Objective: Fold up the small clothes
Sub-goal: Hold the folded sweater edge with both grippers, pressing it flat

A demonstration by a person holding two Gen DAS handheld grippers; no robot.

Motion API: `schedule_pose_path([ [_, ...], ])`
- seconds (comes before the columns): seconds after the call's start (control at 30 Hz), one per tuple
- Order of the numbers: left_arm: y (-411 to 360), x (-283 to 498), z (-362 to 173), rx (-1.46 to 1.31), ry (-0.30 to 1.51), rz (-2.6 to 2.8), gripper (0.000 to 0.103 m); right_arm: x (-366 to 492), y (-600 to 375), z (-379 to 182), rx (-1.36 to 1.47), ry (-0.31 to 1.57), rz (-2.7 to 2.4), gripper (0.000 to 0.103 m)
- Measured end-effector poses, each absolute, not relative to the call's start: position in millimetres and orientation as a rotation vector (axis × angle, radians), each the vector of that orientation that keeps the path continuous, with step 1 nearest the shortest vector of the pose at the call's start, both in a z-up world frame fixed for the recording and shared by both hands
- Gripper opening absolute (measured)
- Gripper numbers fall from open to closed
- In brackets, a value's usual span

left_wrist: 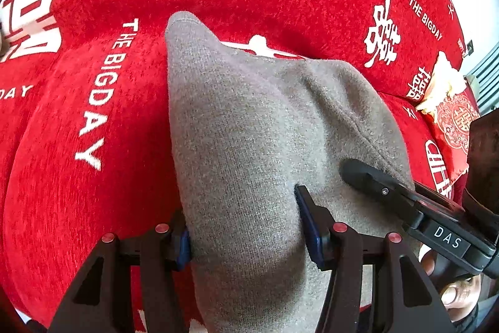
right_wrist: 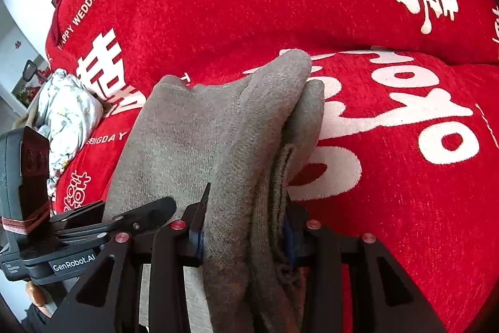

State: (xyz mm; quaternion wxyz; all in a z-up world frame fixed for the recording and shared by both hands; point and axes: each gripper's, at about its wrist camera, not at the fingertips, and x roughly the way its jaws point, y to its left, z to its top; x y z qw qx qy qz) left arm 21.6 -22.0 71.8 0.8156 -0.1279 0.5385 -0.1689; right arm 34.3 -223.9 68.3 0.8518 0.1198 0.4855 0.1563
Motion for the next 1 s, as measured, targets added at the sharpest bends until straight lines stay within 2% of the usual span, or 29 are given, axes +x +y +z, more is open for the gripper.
schedule_pose_path([
  [0.47,-4,-20,77,-0.246,1.12,-0.306,0.058,0,-203,68,0.253,0.986,0.352,0.04],
  [1.0,-23,-51,80,-0.207,1.099,-0.328,0.058,-33,-218,67,0.256,0.967,0.329,0.04],
])
